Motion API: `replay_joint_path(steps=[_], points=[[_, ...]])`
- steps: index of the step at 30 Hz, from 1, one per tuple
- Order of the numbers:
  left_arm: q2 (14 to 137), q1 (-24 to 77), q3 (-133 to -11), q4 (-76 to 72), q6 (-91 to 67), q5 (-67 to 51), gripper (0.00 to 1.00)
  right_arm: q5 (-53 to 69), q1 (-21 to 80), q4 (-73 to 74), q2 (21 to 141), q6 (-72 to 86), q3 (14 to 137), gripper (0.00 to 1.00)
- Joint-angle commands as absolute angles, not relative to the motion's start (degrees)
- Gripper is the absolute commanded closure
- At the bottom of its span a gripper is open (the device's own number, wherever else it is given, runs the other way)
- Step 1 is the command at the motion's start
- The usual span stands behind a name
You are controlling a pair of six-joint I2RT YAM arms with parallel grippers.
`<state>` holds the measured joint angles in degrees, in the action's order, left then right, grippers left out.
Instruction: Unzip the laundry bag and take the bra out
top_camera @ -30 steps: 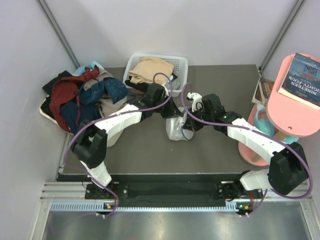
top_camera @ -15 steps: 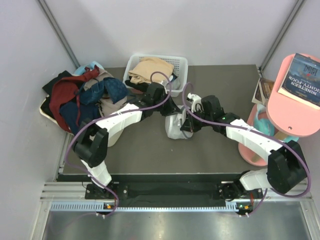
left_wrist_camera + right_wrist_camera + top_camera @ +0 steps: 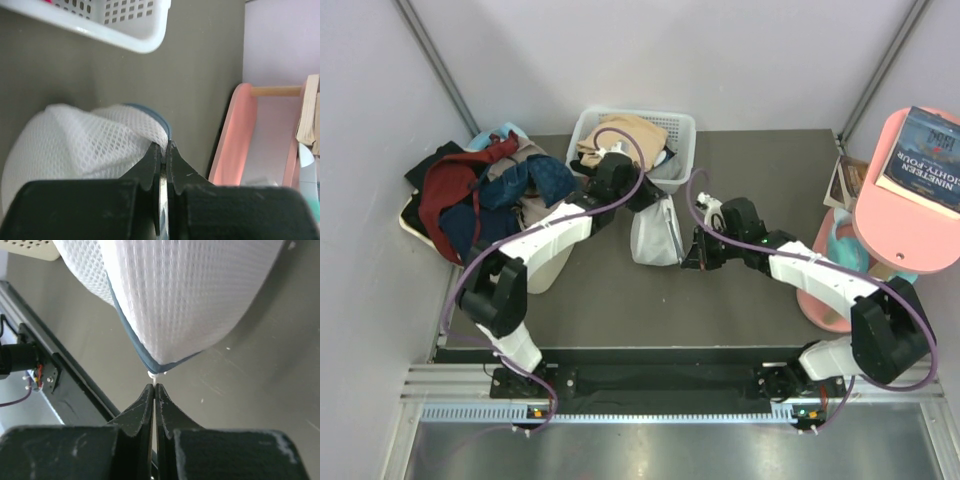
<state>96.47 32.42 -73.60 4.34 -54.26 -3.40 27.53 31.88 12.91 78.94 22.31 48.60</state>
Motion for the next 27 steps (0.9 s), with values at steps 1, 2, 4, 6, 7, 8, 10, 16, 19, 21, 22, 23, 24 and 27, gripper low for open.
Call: replay_joint_path(steps=[1, 2, 4, 6, 7, 8, 10, 16, 19, 21, 22, 23, 24, 27], points=[[101.2, 27.8, -78.8, -9.0, -54.9, -11.9, 1.00, 25.1, 32.6, 20.3, 74.1, 20.4, 47.3, 1.00], [102.5, 27.5, -81.4, -8.8, -54.6, -13.4, 0.96, 24.6, 32.6, 22.4, 73.3, 19.2, 47.8, 1.00], [106.0, 27.0, -84.4, -7.2, -54.1, -16.9, 0.80, 23.2, 32.2, 24.4, 72.8, 18.0, 48.7, 1.00], [107.1, 26.9, -86.7, -5.9, -53.9, -20.4, 0.48, 22.1, 32.2, 26.8, 72.6, 16.8, 50.9, 1.00], [106.9, 26.9, -87.1, -5.2, -53.8, -20.8, 0.40, 21.2, 32.1, 27.3, 72.6, 16.8, 51.7, 1.00], [106.4, 26.9, -87.5, -2.9, -53.4, -20.8, 0.31, 20.2, 32.2, 28.8, 72.6, 16.8, 53.9, 1.00], [103.6, 27.0, -87.9, -0.3, -51.7, -20.1, 0.18, 16.4, 32.2, 30.6, 72.9, 17.0, 56.5, 1.00], [95.6, 29.7, -87.0, 11.3, -48.6, -17.3, 0.17, 15.9, 32.1, 32.9, 74.8, 16.9, 64.9, 1.00], [95.0, 33.0, -86.7, 13.5, -48.5, -19.6, 0.18, 16.5, 32.1, 33.2, 75.2, 16.1, 66.4, 1.00], [94.7, 35.5, -85.7, 14.0, -48.4, -19.9, 0.19, 16.4, 32.1, 33.2, 75.1, 15.4, 66.5, 1.00], [94.7, 36.0, -85.2, 12.7, -48.8, -21.1, 0.19, 16.4, 32.1, 33.1, 74.8, 15.2, 66.4, 1.00], [94.7, 36.6, -84.3, 12.2, -48.9, -21.6, 0.19, 16.4, 32.1, 33.0, 74.5, 15.0, 66.0, 1.00], [95.4, 37.2, -84.2, 12.4, -48.8, -21.8, 0.20, 16.3, 32.1, 33.0, 74.4, 15.0, 65.7, 1.00], [97.4, 37.8, -84.8, 13.1, -47.9, -23.8, 0.23, 16.1, 32.1, 32.6, 73.3, 15.7, 65.0, 1.00]])
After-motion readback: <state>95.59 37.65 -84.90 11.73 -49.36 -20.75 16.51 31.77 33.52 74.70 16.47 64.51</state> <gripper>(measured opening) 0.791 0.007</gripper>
